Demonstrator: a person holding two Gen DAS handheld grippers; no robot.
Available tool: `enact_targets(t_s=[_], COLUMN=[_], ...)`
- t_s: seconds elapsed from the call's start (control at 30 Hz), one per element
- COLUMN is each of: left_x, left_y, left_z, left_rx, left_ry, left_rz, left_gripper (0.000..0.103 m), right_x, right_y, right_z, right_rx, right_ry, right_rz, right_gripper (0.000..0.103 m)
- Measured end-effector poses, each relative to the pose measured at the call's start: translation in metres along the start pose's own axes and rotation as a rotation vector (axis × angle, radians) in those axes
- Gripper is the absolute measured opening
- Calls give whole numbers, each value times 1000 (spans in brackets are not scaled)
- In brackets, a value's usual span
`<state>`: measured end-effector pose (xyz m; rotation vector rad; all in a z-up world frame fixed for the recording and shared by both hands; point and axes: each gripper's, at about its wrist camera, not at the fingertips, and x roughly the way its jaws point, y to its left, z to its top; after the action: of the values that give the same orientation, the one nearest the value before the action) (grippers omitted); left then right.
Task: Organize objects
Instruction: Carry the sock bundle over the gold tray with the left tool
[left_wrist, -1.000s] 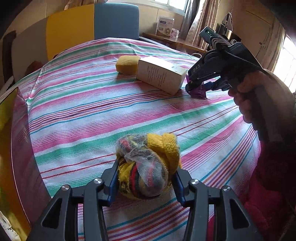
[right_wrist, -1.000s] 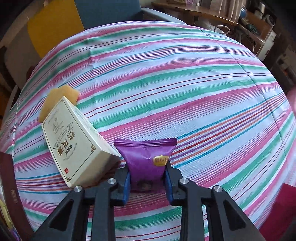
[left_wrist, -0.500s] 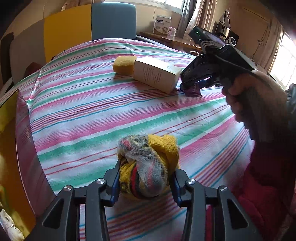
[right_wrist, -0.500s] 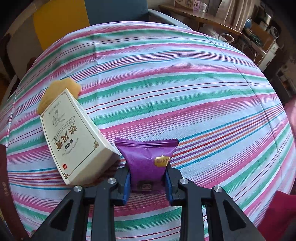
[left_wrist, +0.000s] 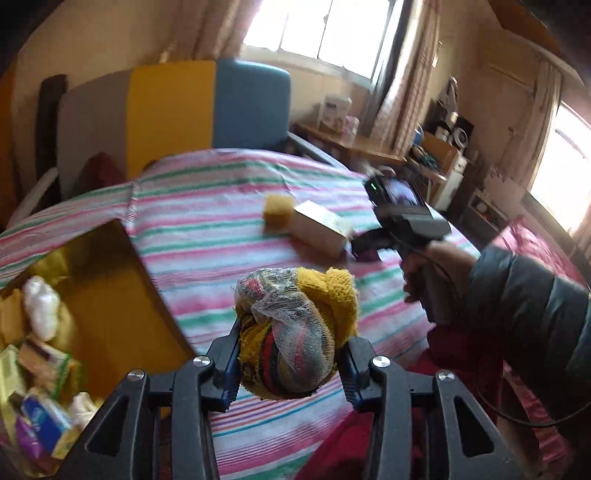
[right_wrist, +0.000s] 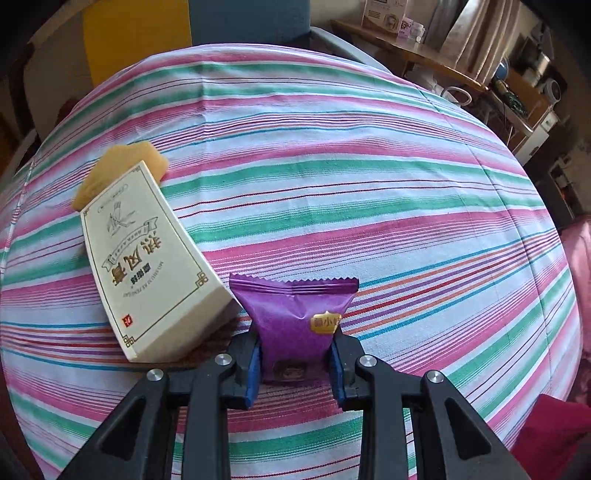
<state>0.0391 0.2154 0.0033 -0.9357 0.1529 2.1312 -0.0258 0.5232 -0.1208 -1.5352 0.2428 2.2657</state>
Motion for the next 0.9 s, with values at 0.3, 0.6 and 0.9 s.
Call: enact_targets(t_s=[0.3,0.6,0.9], left_x=[-33,-33,-31], left_y=[58,90,98], left_z=[6,-10,-16], left_rx=[-104,-163,-180], left_ry=[-93,-73,-56], left_rz=[191,256,253], left_gripper=[44,44,44], right_x=[-1,-1,-8], right_y=[-1,6,17], right_z=[-1,-1,-9], right_rx=[23,2,-23], right_ry=[2,-2,-13], right_rz=[4,-51,-70], right_gripper=[30,30,30])
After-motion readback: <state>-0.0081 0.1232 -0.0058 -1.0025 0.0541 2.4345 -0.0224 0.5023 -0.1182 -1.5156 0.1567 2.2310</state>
